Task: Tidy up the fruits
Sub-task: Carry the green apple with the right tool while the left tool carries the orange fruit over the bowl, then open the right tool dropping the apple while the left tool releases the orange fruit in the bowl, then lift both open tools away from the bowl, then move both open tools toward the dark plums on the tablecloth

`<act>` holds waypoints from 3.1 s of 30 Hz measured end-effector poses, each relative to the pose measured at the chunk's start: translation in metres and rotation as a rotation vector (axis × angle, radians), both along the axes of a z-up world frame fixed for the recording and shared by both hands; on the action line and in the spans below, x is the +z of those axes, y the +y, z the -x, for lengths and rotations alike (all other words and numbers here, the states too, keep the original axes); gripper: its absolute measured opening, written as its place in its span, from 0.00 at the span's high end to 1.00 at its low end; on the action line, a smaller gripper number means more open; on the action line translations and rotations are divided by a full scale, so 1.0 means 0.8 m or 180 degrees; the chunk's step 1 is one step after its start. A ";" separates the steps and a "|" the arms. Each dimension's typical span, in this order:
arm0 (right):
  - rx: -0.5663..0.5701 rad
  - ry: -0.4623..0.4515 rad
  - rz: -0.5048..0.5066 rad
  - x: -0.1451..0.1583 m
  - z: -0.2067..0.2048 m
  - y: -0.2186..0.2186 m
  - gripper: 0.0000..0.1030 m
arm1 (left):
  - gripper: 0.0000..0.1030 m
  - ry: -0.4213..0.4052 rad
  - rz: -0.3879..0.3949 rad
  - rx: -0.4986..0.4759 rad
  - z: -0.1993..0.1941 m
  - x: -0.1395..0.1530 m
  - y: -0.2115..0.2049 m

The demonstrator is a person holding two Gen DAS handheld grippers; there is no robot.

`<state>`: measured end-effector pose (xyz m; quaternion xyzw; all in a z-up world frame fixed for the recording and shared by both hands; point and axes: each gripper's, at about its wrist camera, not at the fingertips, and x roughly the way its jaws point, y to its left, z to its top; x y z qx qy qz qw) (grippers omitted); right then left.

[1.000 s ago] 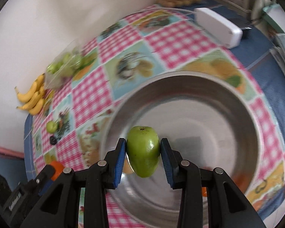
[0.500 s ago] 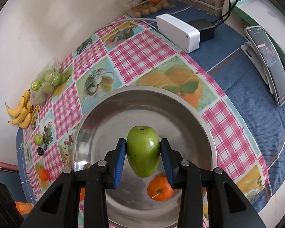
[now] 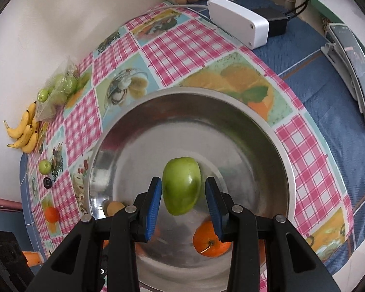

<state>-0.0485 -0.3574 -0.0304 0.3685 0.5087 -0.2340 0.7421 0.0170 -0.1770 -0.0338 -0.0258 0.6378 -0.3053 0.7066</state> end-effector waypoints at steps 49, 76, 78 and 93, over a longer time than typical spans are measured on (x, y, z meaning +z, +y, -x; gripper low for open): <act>0.0706 0.0179 0.0506 0.012 -0.050 0.076 0.19 | 0.00 -0.0349 -0.0639 0.1438 -0.081 -0.001 0.135; 0.0788 -0.0096 0.0708 0.026 -0.051 0.084 0.01 | 0.00 -0.0765 -0.0777 0.1267 -0.082 0.013 0.132; 0.0840 -0.0110 0.0705 0.026 -0.054 0.089 0.01 | 0.00 -0.0828 -0.0764 0.1281 -0.083 0.017 0.136; 0.0901 0.0178 0.0590 0.012 -0.063 0.112 0.01 | 0.00 -0.0424 -0.0651 0.1183 -0.080 -0.006 0.141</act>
